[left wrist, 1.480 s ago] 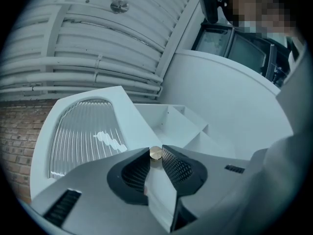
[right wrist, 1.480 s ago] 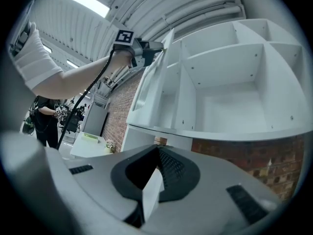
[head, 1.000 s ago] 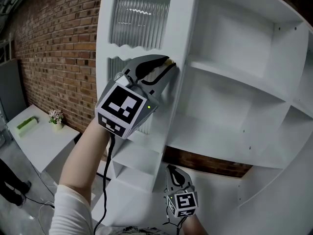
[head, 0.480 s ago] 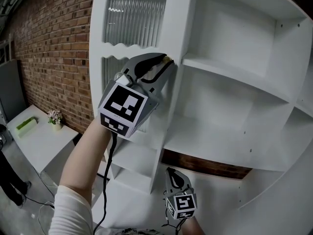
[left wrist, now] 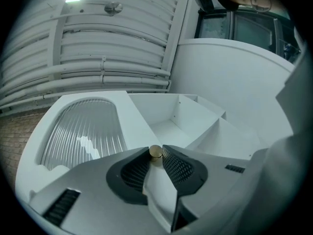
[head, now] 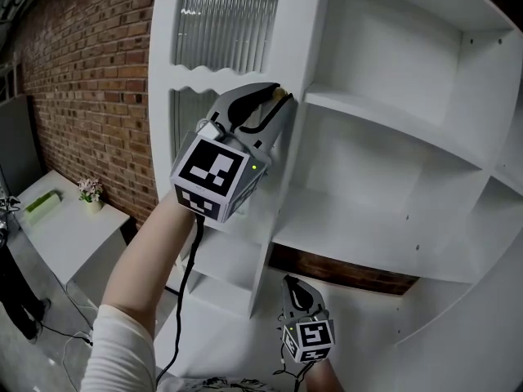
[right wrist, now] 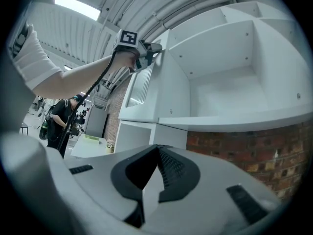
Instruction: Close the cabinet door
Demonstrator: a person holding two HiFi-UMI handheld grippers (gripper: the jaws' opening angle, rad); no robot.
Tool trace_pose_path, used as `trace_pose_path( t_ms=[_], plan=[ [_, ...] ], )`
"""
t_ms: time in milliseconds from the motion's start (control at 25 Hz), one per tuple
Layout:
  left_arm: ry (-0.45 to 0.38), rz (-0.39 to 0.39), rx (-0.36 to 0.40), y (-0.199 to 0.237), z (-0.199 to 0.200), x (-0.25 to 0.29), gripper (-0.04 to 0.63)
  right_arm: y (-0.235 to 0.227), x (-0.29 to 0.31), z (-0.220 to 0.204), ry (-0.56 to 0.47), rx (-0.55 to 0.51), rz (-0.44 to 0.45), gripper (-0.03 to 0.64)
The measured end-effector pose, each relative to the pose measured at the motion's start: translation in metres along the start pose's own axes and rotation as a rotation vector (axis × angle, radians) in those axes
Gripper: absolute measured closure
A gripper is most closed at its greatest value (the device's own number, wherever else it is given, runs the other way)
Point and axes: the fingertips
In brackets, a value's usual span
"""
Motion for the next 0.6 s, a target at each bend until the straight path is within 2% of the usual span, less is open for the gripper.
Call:
trace_pose_path(
  t_ms=[120, 200, 320, 440, 520, 600],
  plan=[
    [-0.011, 0.039, -0.029, -0.002, -0.002, -0.003, 0.497, 0.006, -0.007, -0.004, 0.013, 0.005, -0.012, 0.615],
    [-0.003, 0.038, -0.073, -0.001, -0.004, -0.01, 0.5, 0.018, -0.01, -0.007, 0.031, 0.002, -0.007, 0.615],
    [0.03, -0.013, -0.159, -0.002, -0.013, -0.027, 0.537, 0.04, -0.016, -0.013, 0.06, 0.0, -0.002, 0.615],
    [0.044, -0.053, -0.162, -0.006, -0.025, -0.05, 0.543, 0.058, -0.015, -0.017, 0.06, 0.016, -0.006, 0.615],
    [0.058, -0.065, -0.164, -0.008, -0.039, -0.068, 0.575, 0.071, -0.013, -0.017, 0.044, 0.031, 0.012, 0.615],
    [0.087, -0.088, -0.203, -0.012, -0.059, -0.088, 0.586, 0.083, -0.013, -0.013, 0.029, 0.04, 0.023, 0.615]
  ],
)
Point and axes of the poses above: the fingertips, and each gripper's own axes: x forward along the fingers, y to its left, z out of its top, and after that the axes turned 6 degrees about y, right-handed
